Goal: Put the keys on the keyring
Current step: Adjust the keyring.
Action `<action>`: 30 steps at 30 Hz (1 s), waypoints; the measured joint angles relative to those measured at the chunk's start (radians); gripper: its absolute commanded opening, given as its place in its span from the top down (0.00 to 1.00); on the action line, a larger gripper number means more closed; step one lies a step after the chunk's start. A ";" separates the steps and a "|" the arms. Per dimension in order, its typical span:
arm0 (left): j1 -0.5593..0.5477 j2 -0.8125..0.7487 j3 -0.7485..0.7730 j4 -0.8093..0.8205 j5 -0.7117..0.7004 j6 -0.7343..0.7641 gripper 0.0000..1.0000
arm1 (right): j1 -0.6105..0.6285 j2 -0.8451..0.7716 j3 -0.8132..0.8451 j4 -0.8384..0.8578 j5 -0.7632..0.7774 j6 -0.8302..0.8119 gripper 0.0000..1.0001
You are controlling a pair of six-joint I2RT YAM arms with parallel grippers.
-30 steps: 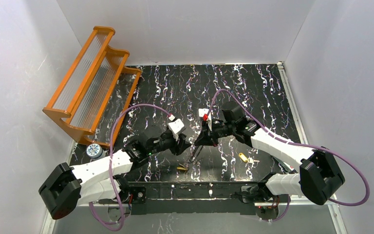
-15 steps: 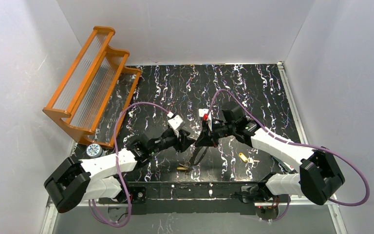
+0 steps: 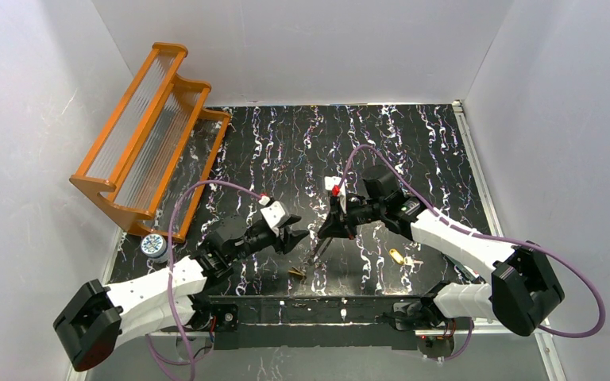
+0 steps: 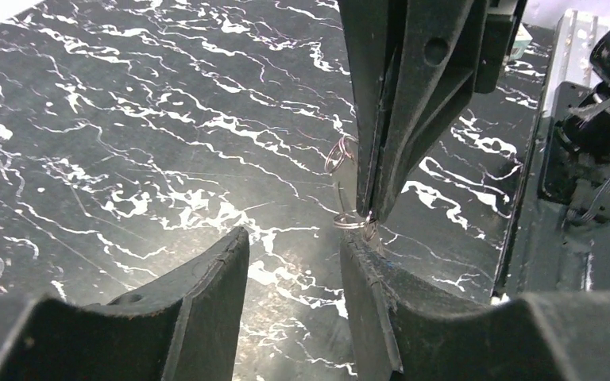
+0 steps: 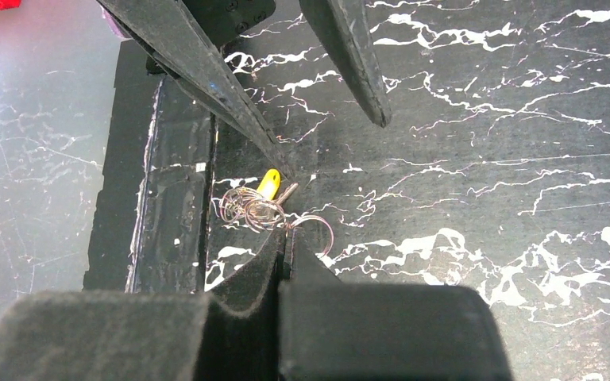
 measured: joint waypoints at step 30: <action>-0.005 0.113 -0.010 0.061 0.267 0.103 0.73 | 0.000 -0.009 0.000 0.001 -0.001 0.020 0.99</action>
